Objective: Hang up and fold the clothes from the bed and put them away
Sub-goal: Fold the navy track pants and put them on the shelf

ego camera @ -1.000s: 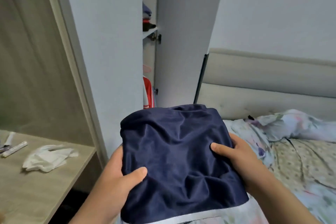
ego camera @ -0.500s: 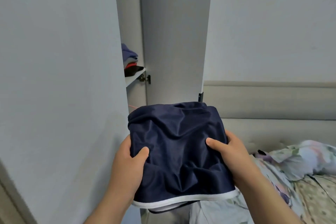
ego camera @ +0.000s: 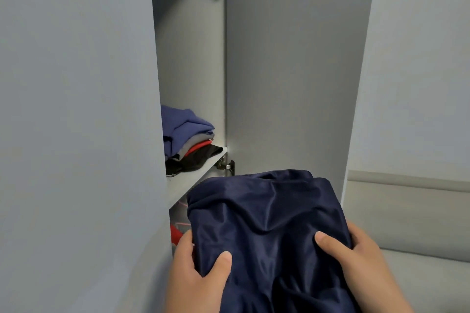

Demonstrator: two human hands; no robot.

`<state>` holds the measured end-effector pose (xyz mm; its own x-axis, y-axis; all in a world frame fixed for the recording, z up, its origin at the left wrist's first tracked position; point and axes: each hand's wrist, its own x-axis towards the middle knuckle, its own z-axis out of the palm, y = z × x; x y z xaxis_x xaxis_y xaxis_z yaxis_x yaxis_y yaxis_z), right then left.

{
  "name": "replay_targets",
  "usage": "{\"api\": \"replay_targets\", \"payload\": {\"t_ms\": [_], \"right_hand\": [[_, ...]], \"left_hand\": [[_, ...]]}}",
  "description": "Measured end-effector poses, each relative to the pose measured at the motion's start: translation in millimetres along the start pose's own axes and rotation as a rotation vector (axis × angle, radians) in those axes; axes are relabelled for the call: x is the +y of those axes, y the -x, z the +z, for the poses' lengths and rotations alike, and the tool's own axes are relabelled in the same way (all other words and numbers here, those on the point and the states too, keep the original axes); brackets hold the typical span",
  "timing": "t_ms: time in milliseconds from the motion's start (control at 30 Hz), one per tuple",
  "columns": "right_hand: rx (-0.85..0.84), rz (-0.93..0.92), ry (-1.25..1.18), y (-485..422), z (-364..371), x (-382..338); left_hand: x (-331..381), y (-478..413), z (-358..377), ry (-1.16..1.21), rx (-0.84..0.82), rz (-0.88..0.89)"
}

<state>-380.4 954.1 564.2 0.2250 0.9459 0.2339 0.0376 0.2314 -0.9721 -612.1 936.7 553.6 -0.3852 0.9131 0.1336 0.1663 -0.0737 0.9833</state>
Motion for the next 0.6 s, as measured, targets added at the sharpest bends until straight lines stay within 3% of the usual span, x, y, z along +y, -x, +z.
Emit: {"api": "replay_targets", "payload": {"t_ms": [367, 600], "right_hand": [[-0.092, -0.192, -0.058, -57, 64, -39], [-0.087, -0.233, -0.109, -99, 92, -65]], "left_hand": [[37, -57, -2, 0.173, 0.089, 0.169], [58, -84, 14, 0.172, 0.233, 0.277]]}}
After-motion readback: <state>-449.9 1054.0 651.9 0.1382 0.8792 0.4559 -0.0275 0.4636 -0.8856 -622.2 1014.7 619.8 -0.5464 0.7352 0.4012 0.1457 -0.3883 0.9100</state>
